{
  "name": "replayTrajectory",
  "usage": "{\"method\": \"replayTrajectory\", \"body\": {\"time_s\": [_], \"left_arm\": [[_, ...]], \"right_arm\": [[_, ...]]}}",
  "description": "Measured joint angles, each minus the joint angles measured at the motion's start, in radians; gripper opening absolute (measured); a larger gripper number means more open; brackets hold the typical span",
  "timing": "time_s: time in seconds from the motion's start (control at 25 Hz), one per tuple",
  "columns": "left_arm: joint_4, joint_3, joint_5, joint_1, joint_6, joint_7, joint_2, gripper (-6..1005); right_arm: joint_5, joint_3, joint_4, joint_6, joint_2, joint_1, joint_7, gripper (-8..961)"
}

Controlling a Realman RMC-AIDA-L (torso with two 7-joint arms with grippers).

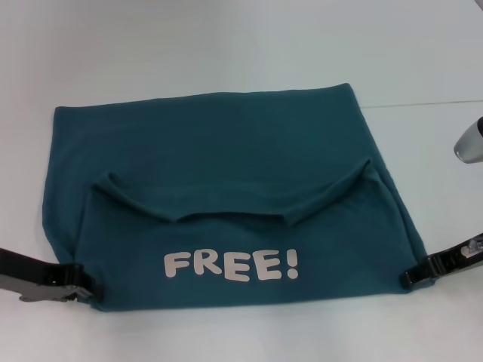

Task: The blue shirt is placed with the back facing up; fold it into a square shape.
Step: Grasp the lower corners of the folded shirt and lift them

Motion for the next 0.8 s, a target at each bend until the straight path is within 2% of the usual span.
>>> {"method": "replayTrajectory", "body": {"time_s": [0.44, 0.68, 0.76, 0.8], "left_arm": [[0.000, 0.000, 0.000, 0.002, 0.009, 0.003, 0.000, 120], [0.000, 0.000, -0.003, 0.002, 0.019, 0.009, -0.001, 119], [0.000, 0.000, -0.008, 0.002, 0.020, 0.012, -0.001, 119], [0.000, 0.000, -0.010, 0.002, 0.020, 0.013, -0.001, 119]], "right_arm": [[0.060, -0.009, 0.011, 0.003, -0.001, -0.001, -0.038, 633], [0.065, -0.010, 0.013, -0.001, -0.002, -0.002, -0.043, 419], [0.065, -0.009, 0.019, -0.002, -0.002, -0.001, -0.050, 190], [0.065, -0.008, 0.021, -0.003, -0.002, 0.001, -0.054, 180]]}}
